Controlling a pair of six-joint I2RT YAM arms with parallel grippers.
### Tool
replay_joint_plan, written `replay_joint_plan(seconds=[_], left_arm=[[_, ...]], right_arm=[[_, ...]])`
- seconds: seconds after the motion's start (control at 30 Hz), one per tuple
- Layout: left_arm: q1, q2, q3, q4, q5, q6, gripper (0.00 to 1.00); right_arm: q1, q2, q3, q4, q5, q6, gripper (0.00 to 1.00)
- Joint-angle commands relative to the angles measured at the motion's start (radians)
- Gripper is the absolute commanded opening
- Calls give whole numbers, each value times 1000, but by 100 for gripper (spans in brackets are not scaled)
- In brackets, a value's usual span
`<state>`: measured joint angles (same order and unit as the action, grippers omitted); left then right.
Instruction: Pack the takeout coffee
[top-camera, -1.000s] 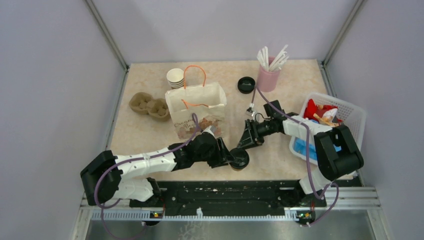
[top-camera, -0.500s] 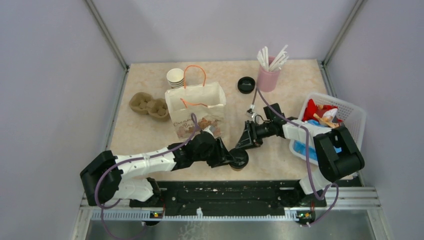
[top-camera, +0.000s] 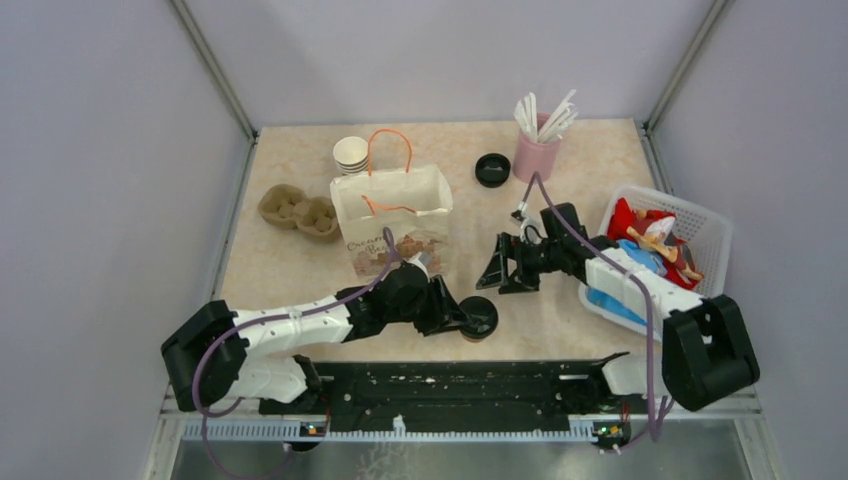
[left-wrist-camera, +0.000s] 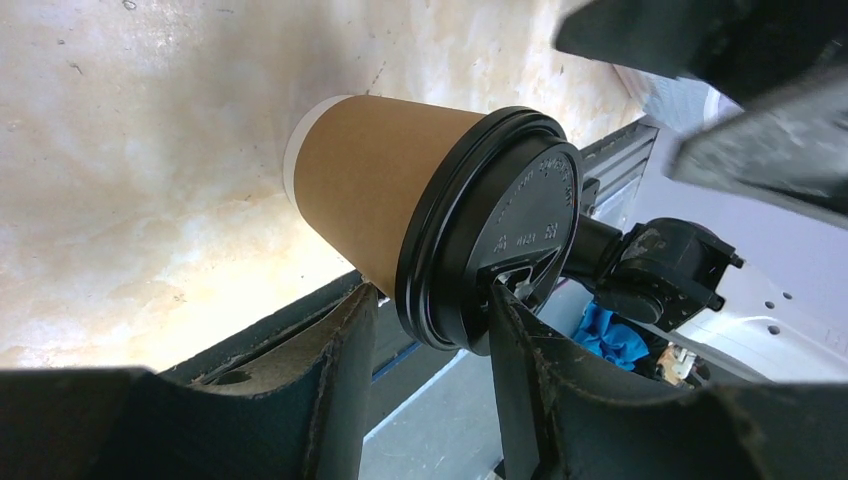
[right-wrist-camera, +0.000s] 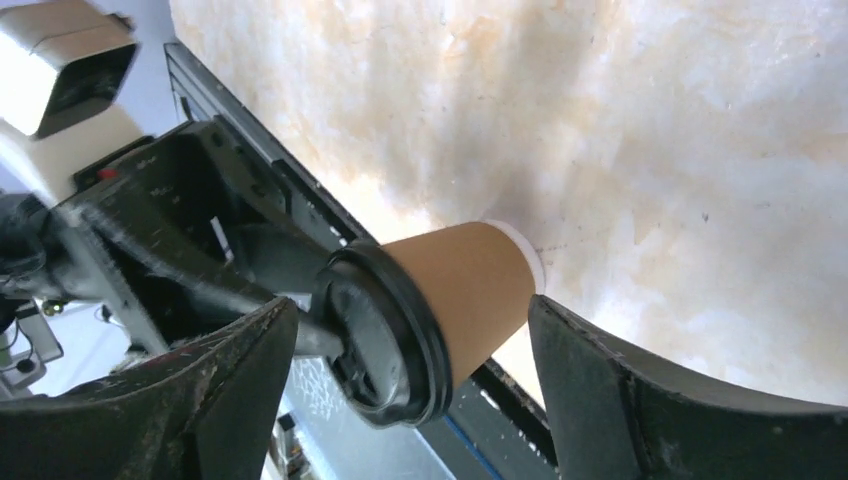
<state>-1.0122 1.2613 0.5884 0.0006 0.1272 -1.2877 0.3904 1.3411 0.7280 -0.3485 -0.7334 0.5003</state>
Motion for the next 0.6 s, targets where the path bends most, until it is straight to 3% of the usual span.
replay_joint_plan(seconds=[0.0,0.1,0.27,0.57], left_arm=[[6,32,5,-96,-22,48,50],[9,25,3,-101,-23,48,50],[10,31,5,-103,-16,46,50],[11,50,8,-101,-5,53,49]], right_arm=[[-24,-135,8,-242,-4,-71,86],[10,-212,-92,-214,-107,-30,85],[90,-317,-248,-3,-124,164,83],[95,-292,-324,154,-109,211,73]])
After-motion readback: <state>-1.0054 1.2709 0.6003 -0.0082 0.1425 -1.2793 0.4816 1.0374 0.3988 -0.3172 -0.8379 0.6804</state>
